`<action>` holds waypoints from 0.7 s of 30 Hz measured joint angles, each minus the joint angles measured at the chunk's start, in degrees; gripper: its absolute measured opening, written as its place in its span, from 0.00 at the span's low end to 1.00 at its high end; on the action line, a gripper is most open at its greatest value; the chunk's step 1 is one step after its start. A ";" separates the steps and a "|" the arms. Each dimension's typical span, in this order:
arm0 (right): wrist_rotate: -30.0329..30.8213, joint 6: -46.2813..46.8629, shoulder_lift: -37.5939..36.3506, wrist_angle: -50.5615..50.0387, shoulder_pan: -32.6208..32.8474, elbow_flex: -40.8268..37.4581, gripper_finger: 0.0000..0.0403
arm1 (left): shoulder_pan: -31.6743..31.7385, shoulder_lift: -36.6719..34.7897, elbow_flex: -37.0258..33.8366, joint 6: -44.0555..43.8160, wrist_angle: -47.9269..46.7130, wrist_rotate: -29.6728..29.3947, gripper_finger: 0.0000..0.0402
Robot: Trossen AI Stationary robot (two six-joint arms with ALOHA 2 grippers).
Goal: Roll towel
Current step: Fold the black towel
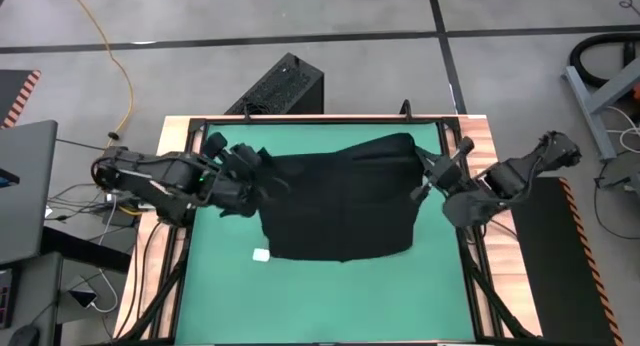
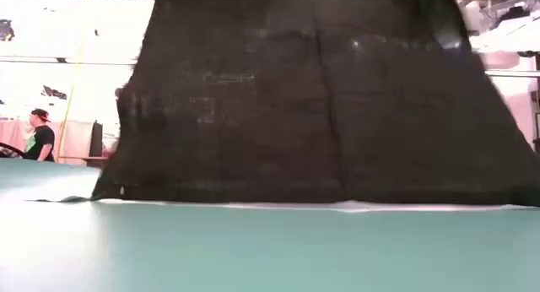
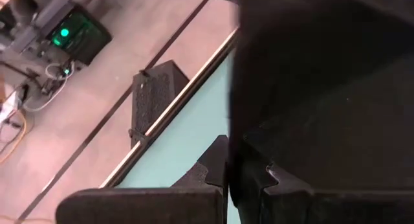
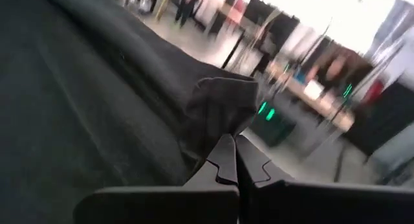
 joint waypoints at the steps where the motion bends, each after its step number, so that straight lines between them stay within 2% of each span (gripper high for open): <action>1: -1.90 3.01 0.10 -2.19 -1.64 -0.35 0.00 | 1.12 -1.12 -3.20 0.88 2.34 -0.01 0.00; 6: -7.70 6.63 1.39 -3.01 -9.07 -5.14 0.00 | 5.35 -5.89 -16.11 10.70 18.34 0.55 0.00; 12: -9.46 6.67 5.06 -2.71 -15.86 -9.14 0.00 | 10.27 -9.21 -27.09 18.28 32.50 4.89 0.00; 15: -10.17 6.63 6.66 -2.85 -18.05 -10.02 0.00 | 12.26 -9.74 -31.02 19.97 37.12 6.83 0.00; 21: -14.09 6.65 9.60 -2.95 -21.30 -10.18 0.00 | 15.26 -9.62 -35.50 19.97 39.97 9.54 0.00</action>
